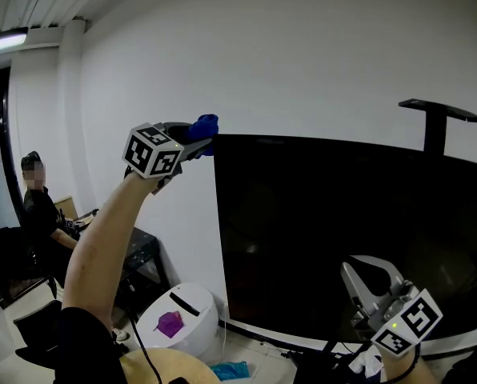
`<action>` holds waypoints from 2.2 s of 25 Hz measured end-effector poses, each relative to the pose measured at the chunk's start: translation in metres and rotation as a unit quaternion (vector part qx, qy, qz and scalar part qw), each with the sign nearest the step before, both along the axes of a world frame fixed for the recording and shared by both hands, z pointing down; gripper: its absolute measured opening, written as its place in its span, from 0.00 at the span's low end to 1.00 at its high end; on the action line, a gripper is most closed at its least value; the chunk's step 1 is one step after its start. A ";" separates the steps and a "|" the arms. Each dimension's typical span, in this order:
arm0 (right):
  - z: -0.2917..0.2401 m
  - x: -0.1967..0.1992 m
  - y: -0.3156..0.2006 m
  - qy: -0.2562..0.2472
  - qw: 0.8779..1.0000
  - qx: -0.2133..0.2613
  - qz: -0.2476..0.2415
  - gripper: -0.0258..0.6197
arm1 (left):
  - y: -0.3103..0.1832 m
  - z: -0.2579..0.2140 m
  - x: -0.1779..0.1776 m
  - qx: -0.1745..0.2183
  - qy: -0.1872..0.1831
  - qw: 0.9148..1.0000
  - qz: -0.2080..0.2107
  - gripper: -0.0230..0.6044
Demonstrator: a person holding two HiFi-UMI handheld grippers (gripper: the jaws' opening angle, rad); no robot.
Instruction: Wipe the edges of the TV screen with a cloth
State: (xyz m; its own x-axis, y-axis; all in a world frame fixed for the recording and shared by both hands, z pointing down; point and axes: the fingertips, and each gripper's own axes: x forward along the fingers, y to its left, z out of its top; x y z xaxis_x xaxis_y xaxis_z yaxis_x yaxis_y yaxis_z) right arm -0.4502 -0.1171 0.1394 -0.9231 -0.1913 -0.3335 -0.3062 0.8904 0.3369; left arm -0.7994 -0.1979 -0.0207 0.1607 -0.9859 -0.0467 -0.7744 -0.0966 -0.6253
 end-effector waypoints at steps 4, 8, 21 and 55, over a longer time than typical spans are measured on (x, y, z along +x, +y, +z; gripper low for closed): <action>-0.004 0.009 -0.003 -0.003 1.000 0.001 0.006 0.06 | 0.013 -0.026 0.000 0.015 -0.028 0.999 -0.022 0.34; -0.005 0.016 -0.004 -0.006 1.000 0.000 0.013 0.06 | 0.022 -0.048 0.006 0.012 -0.113 0.991 -0.072 0.34; 0.004 0.034 0.013 -0.014 1.000 -0.012 0.011 0.06 | -0.009 0.002 0.046 -0.137 -0.467 0.860 -0.155 0.34; 0.036 0.233 -0.029 -0.018 0.996 -0.068 0.062 0.06 | -0.060 0.011 0.253 -0.196 -0.560 0.797 -0.117 0.33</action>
State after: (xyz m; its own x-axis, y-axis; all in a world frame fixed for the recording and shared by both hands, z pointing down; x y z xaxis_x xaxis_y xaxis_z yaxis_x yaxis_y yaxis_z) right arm -0.2176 -0.1461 0.1753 -0.8774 -0.3482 -0.3300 -0.4259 0.8819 0.2019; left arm -0.5465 -0.2582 -0.0093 -0.3043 -0.8986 0.3161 0.2217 -0.3895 -0.8939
